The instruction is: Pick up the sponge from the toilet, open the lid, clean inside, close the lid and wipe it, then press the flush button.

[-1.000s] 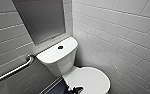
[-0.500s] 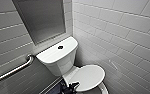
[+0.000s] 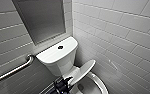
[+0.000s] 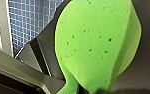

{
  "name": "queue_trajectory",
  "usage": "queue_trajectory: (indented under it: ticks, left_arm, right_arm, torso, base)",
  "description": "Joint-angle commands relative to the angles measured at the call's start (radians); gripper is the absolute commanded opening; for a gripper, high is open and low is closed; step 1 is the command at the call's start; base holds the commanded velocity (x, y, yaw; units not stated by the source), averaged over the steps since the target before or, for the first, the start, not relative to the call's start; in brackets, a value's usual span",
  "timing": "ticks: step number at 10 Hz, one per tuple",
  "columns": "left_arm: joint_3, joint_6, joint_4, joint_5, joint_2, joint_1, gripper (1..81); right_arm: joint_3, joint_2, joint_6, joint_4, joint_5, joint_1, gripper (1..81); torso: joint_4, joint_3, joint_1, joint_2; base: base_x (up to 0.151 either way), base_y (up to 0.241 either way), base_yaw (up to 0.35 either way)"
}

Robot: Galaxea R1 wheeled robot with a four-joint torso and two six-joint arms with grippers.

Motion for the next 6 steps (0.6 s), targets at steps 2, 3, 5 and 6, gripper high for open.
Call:
queue_trajectory:
  ticks: [2, 3, 5, 6]
  left_arm:
    - [0.073, -0.131, 0.131, -0.082, -0.072, -0.102, 81.1]
    - [0.072, -0.162, 0.163, -0.111, -0.083, -0.096, 81.1]
    - [0.07, -0.178, 0.172, -0.139, -0.098, -0.094, 81.1]
    - [0.067, -0.179, 0.171, -0.143, -0.099, -0.094, 81.1]
  right_arm:
    - [0.028, -0.022, 0.0, -0.019, -0.056, -0.007, 1.0]
    - [0.029, -0.02, 0.0, -0.019, -0.056, -0.009, 1.0]
    - [0.029, -0.015, 0.0, -0.019, -0.056, -0.013, 1.0]
    - [0.029, -0.014, 0.0, -0.019, -0.056, -0.012, 1.0]
  torso:
    - [0.0, 0.0, 0.0, 0.0]
    - [0.0, 0.0, 0.0, 0.0]
    - [0.0, 0.0, 0.0, 0.0]
    - [0.0, 0.0, 0.0, 0.0]
  base:
    - [0.0, 0.0, 0.0]
    - [0.0, 0.0, 0.0]
    - [0.0, 0.0, 0.0]
    - [0.0, 0.0, 0.0]
